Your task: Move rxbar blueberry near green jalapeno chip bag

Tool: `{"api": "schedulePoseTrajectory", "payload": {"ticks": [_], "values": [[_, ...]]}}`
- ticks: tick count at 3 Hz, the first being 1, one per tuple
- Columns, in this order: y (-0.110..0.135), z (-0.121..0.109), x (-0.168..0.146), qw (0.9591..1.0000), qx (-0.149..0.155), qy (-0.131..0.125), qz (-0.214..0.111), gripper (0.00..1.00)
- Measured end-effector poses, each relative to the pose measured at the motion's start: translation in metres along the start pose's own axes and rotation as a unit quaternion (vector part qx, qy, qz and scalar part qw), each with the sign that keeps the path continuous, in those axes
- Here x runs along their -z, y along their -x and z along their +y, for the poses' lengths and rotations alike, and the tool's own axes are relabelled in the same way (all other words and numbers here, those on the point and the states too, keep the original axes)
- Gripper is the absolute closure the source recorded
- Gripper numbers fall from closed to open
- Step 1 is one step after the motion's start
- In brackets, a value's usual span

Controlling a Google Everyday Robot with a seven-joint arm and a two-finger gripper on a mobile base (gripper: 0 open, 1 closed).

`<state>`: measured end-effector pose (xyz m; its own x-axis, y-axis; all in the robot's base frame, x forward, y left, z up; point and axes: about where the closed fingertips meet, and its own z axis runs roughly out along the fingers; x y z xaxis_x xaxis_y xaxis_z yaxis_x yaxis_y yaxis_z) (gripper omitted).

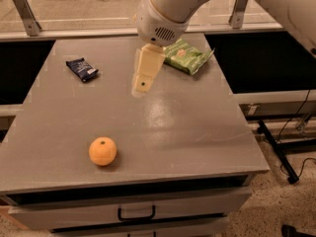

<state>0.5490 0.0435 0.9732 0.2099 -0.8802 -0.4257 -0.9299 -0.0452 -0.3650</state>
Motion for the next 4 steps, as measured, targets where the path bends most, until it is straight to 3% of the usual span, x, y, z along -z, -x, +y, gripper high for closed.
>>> {"api": "schedulePoseTrajectory", "payload": {"ticks": [1,2,3,4], "values": [[0.021,-0.029,-0.039,0.9986,-0.032,-0.010,-0.041,0.00],[0.048,-0.064,-0.095,0.9937,-0.067,-0.012,-0.089,0.00],[0.070,-0.089,-0.151,0.9892,-0.100,-0.024,-0.104,0.00],[0.080,-0.107,-0.199,0.9821,-0.150,-0.029,-0.110,0.00]]}}
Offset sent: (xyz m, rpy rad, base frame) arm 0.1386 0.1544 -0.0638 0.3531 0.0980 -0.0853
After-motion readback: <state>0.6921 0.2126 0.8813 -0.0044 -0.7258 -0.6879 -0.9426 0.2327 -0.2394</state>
